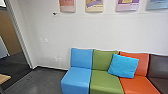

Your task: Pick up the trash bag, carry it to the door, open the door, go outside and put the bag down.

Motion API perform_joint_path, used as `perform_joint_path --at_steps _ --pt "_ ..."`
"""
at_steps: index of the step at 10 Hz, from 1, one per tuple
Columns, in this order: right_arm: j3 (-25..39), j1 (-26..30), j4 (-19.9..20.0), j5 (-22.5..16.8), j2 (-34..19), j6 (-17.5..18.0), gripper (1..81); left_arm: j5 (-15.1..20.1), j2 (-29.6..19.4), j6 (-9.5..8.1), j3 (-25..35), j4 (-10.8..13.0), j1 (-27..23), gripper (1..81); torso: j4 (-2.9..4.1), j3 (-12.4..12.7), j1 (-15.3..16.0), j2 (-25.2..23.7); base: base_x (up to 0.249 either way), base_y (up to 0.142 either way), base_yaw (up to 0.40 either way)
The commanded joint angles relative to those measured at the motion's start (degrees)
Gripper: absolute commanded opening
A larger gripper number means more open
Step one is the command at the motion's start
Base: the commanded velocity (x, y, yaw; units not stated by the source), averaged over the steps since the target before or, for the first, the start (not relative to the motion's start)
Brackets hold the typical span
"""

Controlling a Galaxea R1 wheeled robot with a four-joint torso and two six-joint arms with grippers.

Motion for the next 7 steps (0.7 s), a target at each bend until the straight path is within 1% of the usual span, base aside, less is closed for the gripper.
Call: perform_joint_path --at_steps 1,2,3,5,6,7 --pt "-0.28 3.27 0.23 -3.33 -0.59 -0.41 81.1 3.5 -0.05 0.41 0.03 0.22 -3.79 1.0 0.0 3.03 -3.45 5.36 0.0 0.0 0.0" --pt "-1.08 2.84 0.23 -3.33 0.11 -0.84 81.1 3.24 0.21 0.41 0.03 0.22 -3.26 1.0 0.0 3.91 -4.76 7.41 0.0 0.0 0.0" --pt "-1.43 2.57 0.23 -3.07 0.55 -1.55 81.1 3.15 0.48 0.41 0.03 0.92 -2.64 1.0 0.0 4.85 -5.94 9.29 0.0 0.0 0.0" --pt "-1.77 2.13 0.23 -2.98 1.16 -1.72 81.1 3.15 0.92 0.41 0.03 1.8 -1.5 1.0 0.0 7.16 -8.63 13.38 0.0 0.0 0.0" --pt "-2.22 1.95 0.23 -2.98 1.69 -1.81 81.1 2.36 1.09 0.41 0.03 2.15 -0.89 1.0 0.0 8.2 -9.86 15.26 0.0 0.0 0.0" --pt "-2.75 1.69 0.23 -2.98 2.31 -1.9 81.1 1.92 1.44 0.41 0.03 3.12 -0.27 1.0 0.0 9.69 -11.36 17.58 0.0 0.0 0.0"
